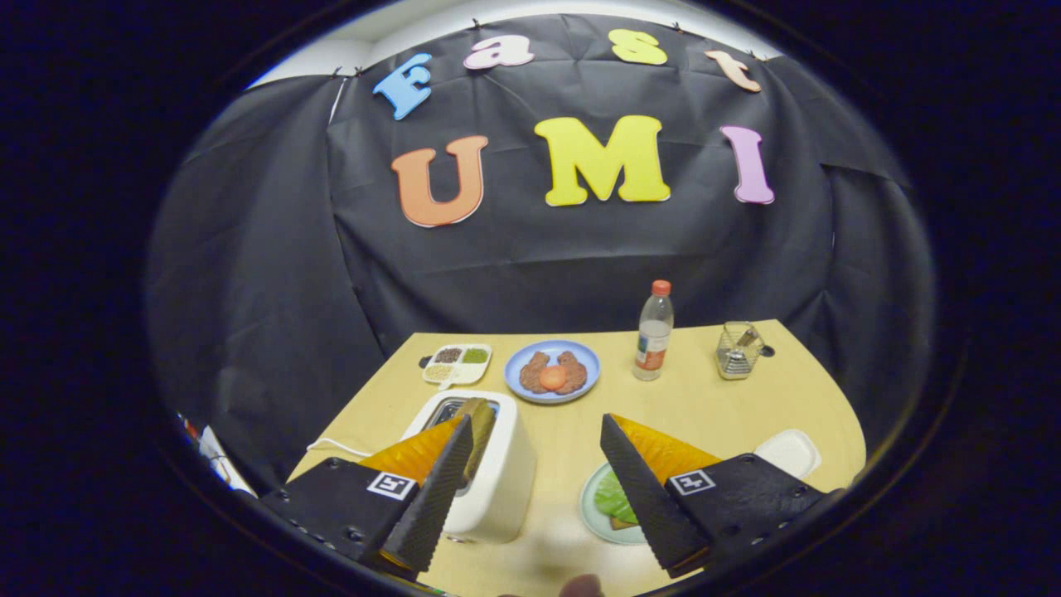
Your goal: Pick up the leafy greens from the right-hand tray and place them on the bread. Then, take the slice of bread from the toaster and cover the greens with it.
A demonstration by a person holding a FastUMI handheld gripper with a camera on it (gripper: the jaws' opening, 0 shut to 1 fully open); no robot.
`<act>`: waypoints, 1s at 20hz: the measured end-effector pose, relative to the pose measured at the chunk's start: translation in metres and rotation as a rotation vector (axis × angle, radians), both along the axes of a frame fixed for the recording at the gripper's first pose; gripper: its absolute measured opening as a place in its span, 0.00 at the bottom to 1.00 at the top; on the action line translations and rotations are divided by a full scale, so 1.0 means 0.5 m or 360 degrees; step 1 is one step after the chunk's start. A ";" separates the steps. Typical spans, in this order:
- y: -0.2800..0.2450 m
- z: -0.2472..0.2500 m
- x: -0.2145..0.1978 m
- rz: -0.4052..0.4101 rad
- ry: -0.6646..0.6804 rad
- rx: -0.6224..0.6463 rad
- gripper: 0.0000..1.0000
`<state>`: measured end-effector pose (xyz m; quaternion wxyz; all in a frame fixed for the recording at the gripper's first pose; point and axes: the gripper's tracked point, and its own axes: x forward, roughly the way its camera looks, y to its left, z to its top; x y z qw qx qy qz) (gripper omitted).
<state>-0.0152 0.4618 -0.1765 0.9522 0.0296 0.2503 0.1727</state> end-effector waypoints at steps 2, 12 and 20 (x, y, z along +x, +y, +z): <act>0.042 -0.022 -0.005 0.0021 0.0046 -0.0009 0.95; 0.135 -0.127 0.050 -0.0024 0.0262 -0.0072 0.72; 0.144 -0.129 0.059 -0.0023 0.0295 -0.0094 0.19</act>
